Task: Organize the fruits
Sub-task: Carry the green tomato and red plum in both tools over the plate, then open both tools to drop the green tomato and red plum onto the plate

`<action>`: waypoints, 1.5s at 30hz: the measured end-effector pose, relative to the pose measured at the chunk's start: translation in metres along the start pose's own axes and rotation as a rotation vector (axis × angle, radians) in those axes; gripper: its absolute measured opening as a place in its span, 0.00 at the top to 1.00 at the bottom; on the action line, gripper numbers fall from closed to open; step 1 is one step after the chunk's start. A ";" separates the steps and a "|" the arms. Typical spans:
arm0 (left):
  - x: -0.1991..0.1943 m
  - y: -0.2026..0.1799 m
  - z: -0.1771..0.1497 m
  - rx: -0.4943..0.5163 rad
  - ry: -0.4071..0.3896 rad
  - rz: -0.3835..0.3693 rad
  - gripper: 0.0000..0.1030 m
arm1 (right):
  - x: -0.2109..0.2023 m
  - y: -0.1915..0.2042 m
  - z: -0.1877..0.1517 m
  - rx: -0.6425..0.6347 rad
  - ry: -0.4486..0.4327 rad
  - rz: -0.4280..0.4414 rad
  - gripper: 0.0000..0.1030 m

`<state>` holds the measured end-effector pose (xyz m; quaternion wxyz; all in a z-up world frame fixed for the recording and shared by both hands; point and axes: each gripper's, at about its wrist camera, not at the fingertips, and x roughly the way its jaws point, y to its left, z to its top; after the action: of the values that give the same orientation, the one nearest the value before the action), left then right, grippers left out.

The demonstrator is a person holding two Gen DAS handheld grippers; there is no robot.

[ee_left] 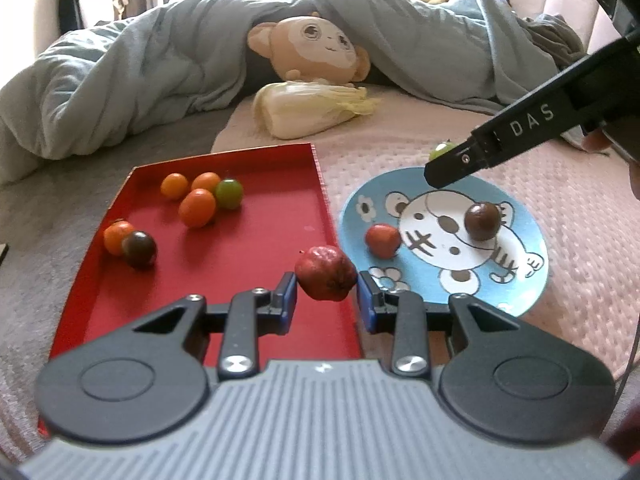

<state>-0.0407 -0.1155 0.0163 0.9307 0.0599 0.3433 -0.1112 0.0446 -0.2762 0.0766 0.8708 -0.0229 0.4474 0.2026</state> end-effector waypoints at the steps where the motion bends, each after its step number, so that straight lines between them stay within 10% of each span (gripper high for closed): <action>1: 0.001 -0.003 0.000 0.005 0.001 -0.004 0.65 | -0.001 -0.003 -0.001 0.003 0.001 -0.003 0.71; 45: 0.046 -0.058 0.003 0.073 0.067 -0.080 0.64 | 0.021 -0.038 -0.044 0.021 0.183 -0.059 0.71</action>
<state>-0.0195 -0.1802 -0.0133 0.9106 0.0836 0.3722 -0.1588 0.0363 -0.3136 0.0282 0.8321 -0.0451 0.5263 0.1691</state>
